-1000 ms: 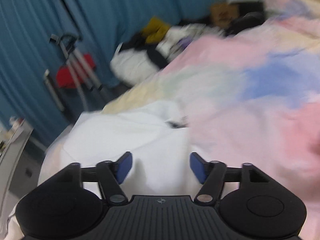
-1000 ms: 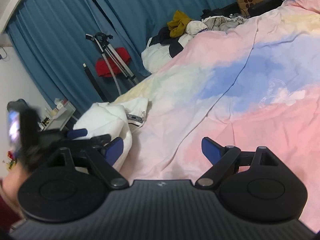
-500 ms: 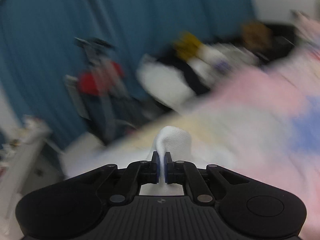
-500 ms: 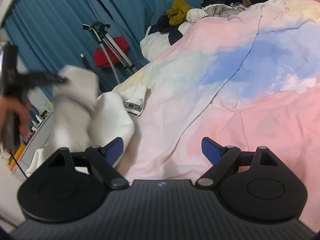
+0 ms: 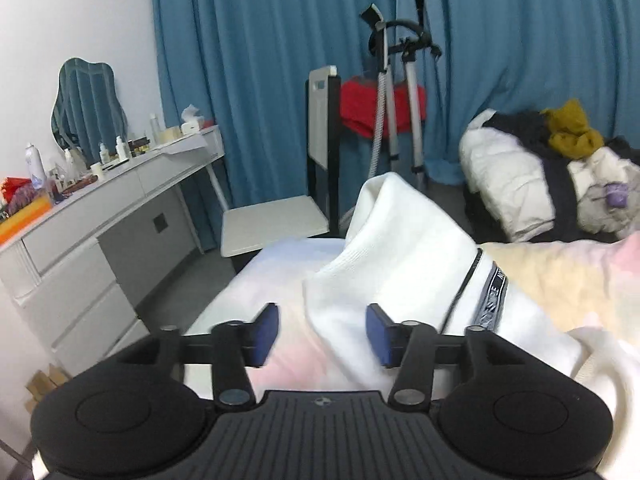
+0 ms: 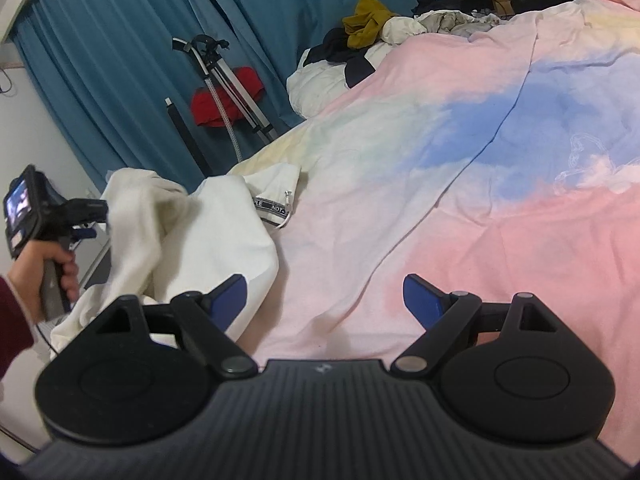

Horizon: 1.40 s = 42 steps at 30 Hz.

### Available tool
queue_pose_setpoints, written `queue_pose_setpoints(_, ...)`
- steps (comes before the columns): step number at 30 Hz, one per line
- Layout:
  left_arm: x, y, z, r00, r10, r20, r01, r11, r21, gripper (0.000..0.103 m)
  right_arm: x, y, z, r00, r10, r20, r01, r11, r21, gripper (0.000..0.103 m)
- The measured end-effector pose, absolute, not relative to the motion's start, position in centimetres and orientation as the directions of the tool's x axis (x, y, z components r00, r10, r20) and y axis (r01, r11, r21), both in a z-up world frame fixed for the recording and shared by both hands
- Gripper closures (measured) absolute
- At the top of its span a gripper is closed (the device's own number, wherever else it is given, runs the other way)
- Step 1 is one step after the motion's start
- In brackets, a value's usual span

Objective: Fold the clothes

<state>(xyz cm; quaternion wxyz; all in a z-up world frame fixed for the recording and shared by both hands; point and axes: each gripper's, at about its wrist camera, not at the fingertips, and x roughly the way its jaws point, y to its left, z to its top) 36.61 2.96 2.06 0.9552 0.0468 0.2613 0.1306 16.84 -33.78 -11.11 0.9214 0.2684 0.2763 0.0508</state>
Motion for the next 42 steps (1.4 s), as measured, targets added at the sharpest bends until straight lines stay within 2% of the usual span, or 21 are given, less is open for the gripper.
queue_pose_setpoints(1,35.7,2.8,2.6,0.845,0.27,-0.461,-0.217,0.962,0.167,0.027,16.7,-33.8,-11.0,0.845,0.24,-0.478,0.055,0.85,0.523,0.016)
queue_pose_setpoints(3,33.9,1.9,3.8,0.885,0.267,-0.381,-0.197,0.957,0.213,0.013,16.5,-33.9,-10.7,0.85,0.234,-0.472,0.056,0.85,0.523,0.016)
queue_pose_setpoints(5,31.8,-0.3,5.3,0.927,0.241,-0.287,-0.17,0.953,0.251,0.01,16.2,-33.9,-10.5,0.854,0.229,-0.467,0.057,0.851,0.522,0.016)
queue_pose_setpoints(8,29.8,-4.8,6.4,0.959,0.152,-0.238,-0.081,0.956,0.284,0.008,16.1,-34.1,-10.2,0.858,0.22,-0.464,0.063,0.852,0.52,0.016)
queue_pose_setpoints(12,29.0,-12.3,4.1,0.944,-0.051,-0.326,0.167,0.926,0.339,0.008,16.0,-34.7,-10.2,0.861,0.212,-0.462,0.078,0.844,0.531,0.016)
queue_pose_setpoints(15,29.8,-18.4,-0.4,0.893,-0.089,-0.44,0.297,0.852,0.431,0.01,16.1,-34.9,-10.3,0.861,0.21,-0.464,0.083,0.842,0.534,0.016)
queue_pose_setpoints(17,30.8,-21.2,-3.5,0.84,-0.073,-0.538,0.363,0.812,0.457,0.016,16.2,-35.1,-10.4,0.859,0.214,-0.465,0.083,0.838,0.54,0.016)
queue_pose_setpoints(20,31.8,-23.3,-7.0,0.783,-0.009,-0.621,0.382,0.796,0.47,0.025,16.3,-35.5,-10.7,0.86,0.207,-0.466,0.092,0.835,0.542,0.016)
queue_pose_setpoints(23,32.8,-22.9,-8.9,0.744,0.048,-0.666,0.369,0.802,0.47,0.053,16.7,-35.8,-11.1,0.858,0.21,-0.469,0.099,0.828,0.552,0.016)
queue_pose_setpoints(24,32.6,-22.5,-8.9,0.75,0.06,-0.659,0.353,0.805,0.476,0.073,16.8,-35.9,-11.2,0.857,0.211,-0.47,0.102,0.825,0.555,0.016)
queue_pose_setpoints(25,32.5,-22.0,-8.9,0.756,0.072,-0.651,0.337,0.809,0.481,0.083,16.9,-36.0,-11.4,0.856,0.211,-0.471,0.104,0.823,0.558,0.016)
queue_pose_setpoints(30,26.2,-18.7,-3.6,0.799,-0.039,-0.6,0.327,0.866,0.379,0.09,16.9,-36.6,-11.4,0.863,0.214,-0.458,0.11,0.804,0.585,0.016)
queue_pose_setpoints(31,24.8,-18.0,-2.4,0.807,-0.063,-0.587,0.327,0.876,0.355,0.098,16.7,-36.7,-11.3,0.867,0.215,-0.45,0.109,0.798,0.593,0.016)
queue_pose_setpoints(35,18.0,-15.3,1.2,0.831,-0.166,-0.532,0.358,0.89,0.281,0.098,16.1,-37.3,-10.8,0.883,0.24,-0.404,0.087,0.763,0.641,0.016)
queue_pose_setpoints(37,13.7,-14.1,1.3,0.829,-0.198,-0.524,0.388,0.877,0.282,0.098,15.7,-37.7,-10.5,0.89,0.266,-0.37,0.062,0.734,0.676,0.015)
queue_pose_setpoints(42,5.0,-9.8,0.8,0.824,-0.242,-0.512,0.384,0.903,0.191,0.098,15.6,-37.8,-10.8,0.856,0.414,-0.31,-0.021,0.628,0.778,0.015)
